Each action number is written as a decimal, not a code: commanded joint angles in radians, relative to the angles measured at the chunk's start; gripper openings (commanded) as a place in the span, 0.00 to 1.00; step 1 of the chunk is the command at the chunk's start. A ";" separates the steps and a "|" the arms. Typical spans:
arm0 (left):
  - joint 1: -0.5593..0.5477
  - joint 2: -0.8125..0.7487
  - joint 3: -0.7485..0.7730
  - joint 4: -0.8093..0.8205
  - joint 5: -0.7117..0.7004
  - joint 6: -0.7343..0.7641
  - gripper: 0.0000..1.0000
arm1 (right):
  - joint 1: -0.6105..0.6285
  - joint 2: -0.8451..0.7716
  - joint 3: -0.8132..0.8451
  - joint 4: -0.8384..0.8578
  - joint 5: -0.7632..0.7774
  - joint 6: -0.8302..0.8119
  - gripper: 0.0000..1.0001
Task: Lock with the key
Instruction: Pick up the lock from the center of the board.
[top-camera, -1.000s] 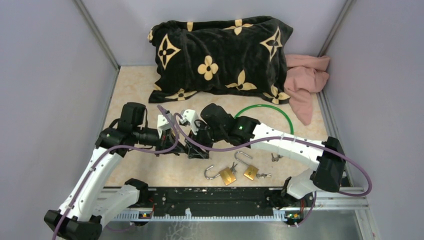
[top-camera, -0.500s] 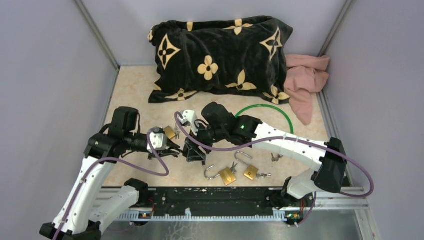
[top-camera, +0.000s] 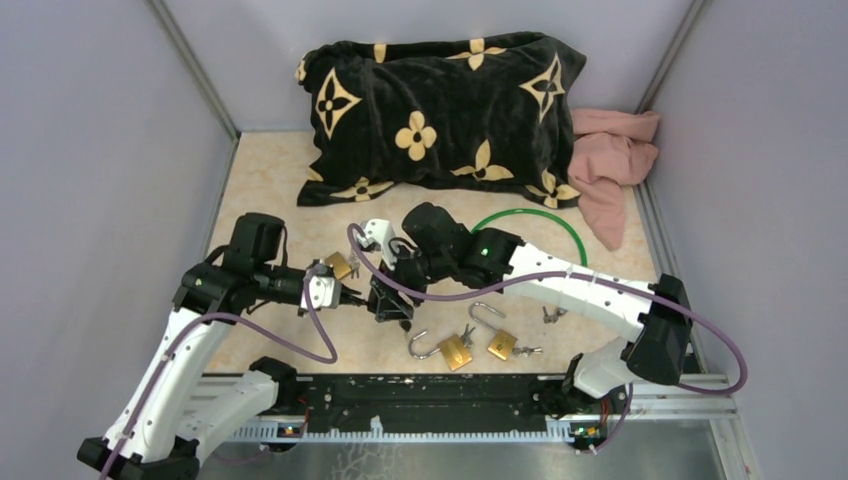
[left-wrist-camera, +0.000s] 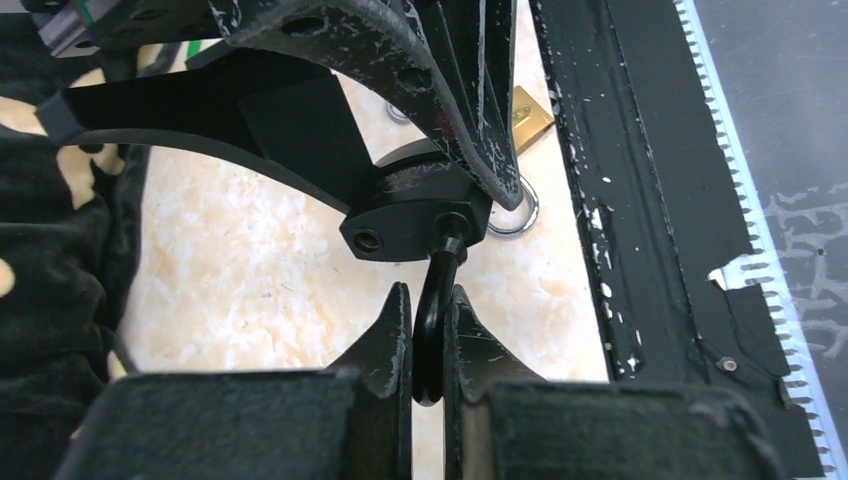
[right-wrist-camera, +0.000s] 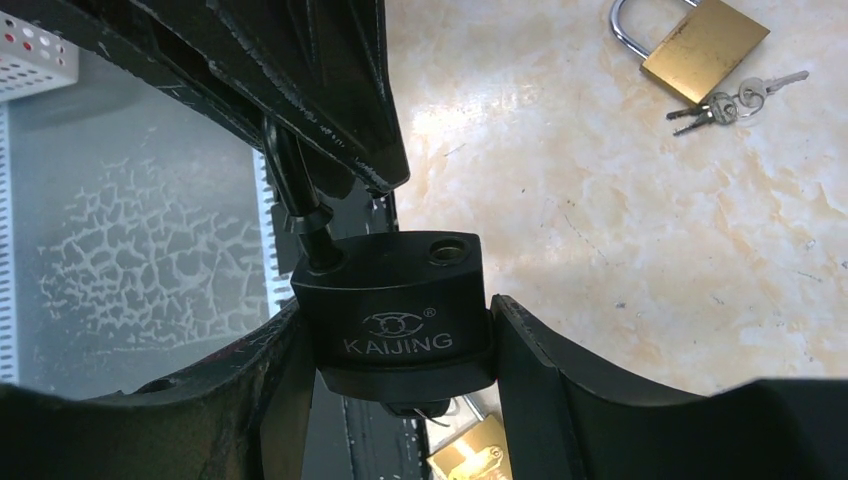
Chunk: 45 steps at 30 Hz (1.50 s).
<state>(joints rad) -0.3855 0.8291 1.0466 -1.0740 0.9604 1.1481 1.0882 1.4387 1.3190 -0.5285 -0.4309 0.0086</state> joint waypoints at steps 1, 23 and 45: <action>-0.018 -0.002 0.011 0.020 -0.045 0.075 0.00 | 0.012 -0.013 0.088 0.101 -0.080 0.013 0.00; -0.018 -0.092 -0.020 0.505 0.032 -0.830 0.00 | -0.136 -0.361 -0.465 0.719 -0.105 0.124 0.98; 0.022 -0.235 -0.254 1.023 0.089 -1.416 0.00 | -0.119 -0.326 -0.658 1.328 -0.132 0.371 0.81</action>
<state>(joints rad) -0.3698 0.6205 0.7971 -0.2565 1.0149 -0.1627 0.9607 1.1042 0.6708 0.6842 -0.5705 0.3454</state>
